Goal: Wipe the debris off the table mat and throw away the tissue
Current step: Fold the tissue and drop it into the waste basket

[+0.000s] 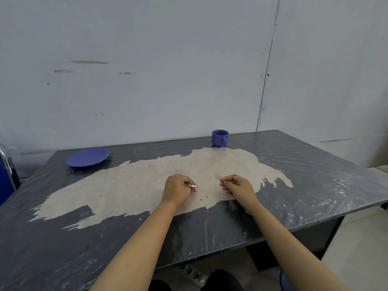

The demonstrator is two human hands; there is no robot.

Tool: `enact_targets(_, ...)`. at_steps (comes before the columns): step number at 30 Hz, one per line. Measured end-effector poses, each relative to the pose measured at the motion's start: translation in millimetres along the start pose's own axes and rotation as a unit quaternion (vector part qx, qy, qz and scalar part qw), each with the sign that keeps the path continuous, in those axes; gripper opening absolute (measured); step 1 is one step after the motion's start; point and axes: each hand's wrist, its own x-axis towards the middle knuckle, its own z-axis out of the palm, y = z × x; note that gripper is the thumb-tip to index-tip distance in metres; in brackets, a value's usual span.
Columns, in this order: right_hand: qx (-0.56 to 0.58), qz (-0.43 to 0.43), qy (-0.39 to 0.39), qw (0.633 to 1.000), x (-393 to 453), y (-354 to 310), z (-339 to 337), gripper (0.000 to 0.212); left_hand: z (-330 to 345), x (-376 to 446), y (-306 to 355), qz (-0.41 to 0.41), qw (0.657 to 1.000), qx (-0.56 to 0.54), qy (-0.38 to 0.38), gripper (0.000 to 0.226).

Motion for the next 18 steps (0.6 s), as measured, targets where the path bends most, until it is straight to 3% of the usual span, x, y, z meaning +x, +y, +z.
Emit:
enact_targets(2,-0.008,0.0,0.004,1.0,2,1,2,0.017,-2,-2,-1,0.0,0.999,-0.039,-0.006,0.012)
enact_targets(6,-0.022,-0.007,0.009,1.0,4,5,5,0.017,5,-10,0,0.028,0.991,-0.073,-0.108,0.017)
enact_targets(10,-0.028,-0.013,0.011,0.999,5,6,6,0.017,2,-2,2,0.044,0.989,-0.021,-0.141,0.015)
enact_targets(18,-0.005,-0.017,0.011,1.0,0,7,2,0.017,16,-4,0,0.014,0.999,-0.021,-0.019,0.014)
